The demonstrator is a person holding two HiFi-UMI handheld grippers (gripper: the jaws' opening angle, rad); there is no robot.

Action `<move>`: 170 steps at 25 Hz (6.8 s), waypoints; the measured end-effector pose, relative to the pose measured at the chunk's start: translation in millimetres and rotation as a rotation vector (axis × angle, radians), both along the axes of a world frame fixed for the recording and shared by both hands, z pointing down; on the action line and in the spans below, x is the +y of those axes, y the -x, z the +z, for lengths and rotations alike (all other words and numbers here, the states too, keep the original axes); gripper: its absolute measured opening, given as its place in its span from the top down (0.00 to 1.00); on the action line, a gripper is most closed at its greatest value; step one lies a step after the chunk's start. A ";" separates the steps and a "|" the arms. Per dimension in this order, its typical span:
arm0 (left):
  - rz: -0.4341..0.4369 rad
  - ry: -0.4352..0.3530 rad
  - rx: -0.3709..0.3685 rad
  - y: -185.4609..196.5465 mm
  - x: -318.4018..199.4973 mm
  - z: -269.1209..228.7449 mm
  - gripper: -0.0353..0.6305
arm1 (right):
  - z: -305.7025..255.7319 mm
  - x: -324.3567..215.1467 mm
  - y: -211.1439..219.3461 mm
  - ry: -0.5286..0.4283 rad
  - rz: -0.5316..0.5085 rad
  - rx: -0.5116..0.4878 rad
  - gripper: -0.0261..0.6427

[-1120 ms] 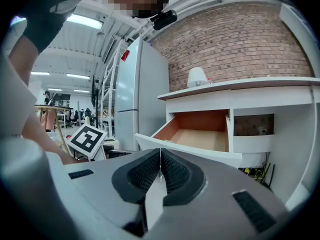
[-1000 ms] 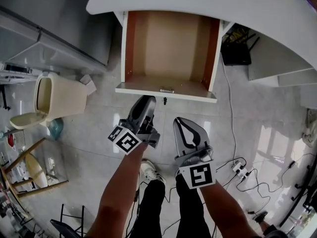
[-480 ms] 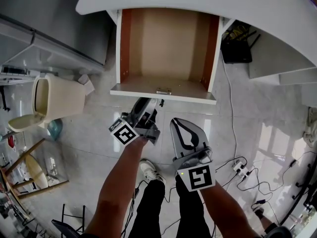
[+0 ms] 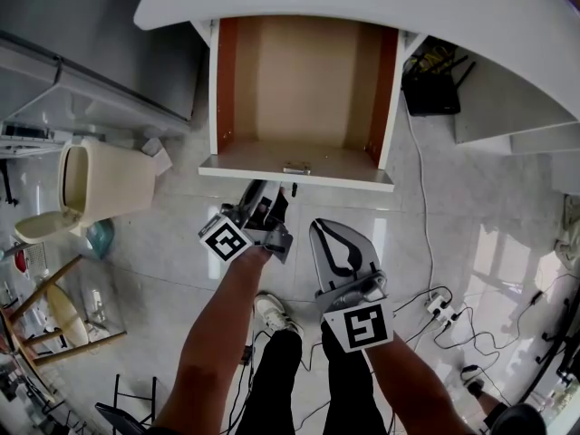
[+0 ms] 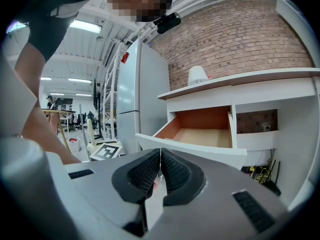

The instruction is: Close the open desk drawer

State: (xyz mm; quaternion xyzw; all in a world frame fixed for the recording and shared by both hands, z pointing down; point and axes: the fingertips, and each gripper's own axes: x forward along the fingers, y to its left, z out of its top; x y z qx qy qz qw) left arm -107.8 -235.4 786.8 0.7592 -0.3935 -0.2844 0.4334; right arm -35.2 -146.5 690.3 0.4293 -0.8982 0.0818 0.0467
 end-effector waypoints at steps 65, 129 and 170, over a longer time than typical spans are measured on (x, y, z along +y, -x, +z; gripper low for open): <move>-0.084 0.099 0.299 -7.1 -21.0 -76.4 0.87 | -13.5 -22.4 -26.5 -0.030 0.094 -0.006 0.92; -0.229 0.132 0.269 -13.2 -165.0 -83.4 0.87 | -19.2 -74.1 -72.8 -0.027 0.102 -0.020 0.92; -0.141 -0.177 -0.595 -2.4 -28.2 -133.7 0.94 | -39.0 -31.3 -78.3 -0.003 0.199 -0.013 0.92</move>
